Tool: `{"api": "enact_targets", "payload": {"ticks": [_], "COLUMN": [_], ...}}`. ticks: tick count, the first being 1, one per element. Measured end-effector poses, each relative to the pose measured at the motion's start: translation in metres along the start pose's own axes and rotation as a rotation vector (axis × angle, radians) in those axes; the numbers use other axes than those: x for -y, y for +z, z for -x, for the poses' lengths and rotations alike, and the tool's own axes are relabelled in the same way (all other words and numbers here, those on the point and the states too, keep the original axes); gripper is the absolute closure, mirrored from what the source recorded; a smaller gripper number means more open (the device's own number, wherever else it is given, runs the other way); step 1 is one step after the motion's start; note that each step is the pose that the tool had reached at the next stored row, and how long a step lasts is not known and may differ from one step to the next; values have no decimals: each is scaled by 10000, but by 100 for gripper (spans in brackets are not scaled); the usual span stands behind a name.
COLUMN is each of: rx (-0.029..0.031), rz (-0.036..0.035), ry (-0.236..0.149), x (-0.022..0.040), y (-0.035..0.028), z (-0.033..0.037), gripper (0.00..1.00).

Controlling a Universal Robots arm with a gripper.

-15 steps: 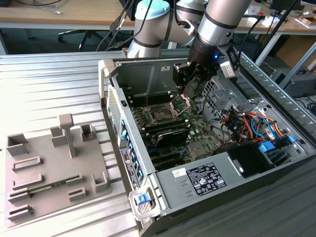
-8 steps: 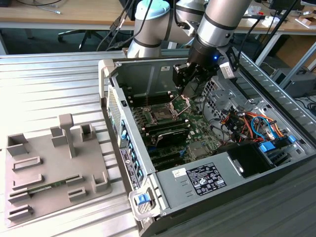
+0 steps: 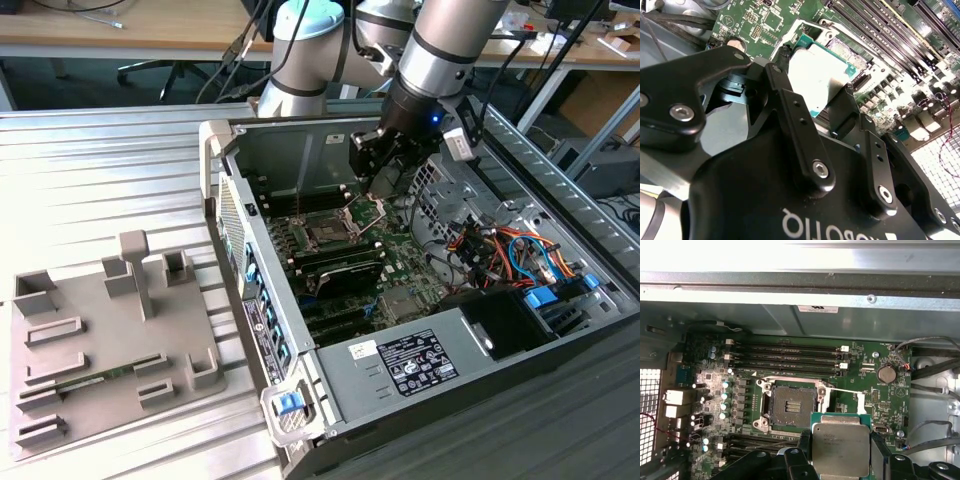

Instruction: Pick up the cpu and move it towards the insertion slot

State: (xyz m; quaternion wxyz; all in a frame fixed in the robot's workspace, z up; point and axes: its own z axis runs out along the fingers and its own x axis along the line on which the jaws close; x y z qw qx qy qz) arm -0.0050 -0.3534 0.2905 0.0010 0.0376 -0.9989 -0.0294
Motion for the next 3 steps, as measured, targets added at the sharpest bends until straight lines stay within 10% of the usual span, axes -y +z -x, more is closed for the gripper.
{"api": "enact_targets", "payload": {"ticks": [3], "rx": [0], "rz": [1], "ry": [0], "x": [0], "y": [3], "z": [0], "gripper": [45]}}
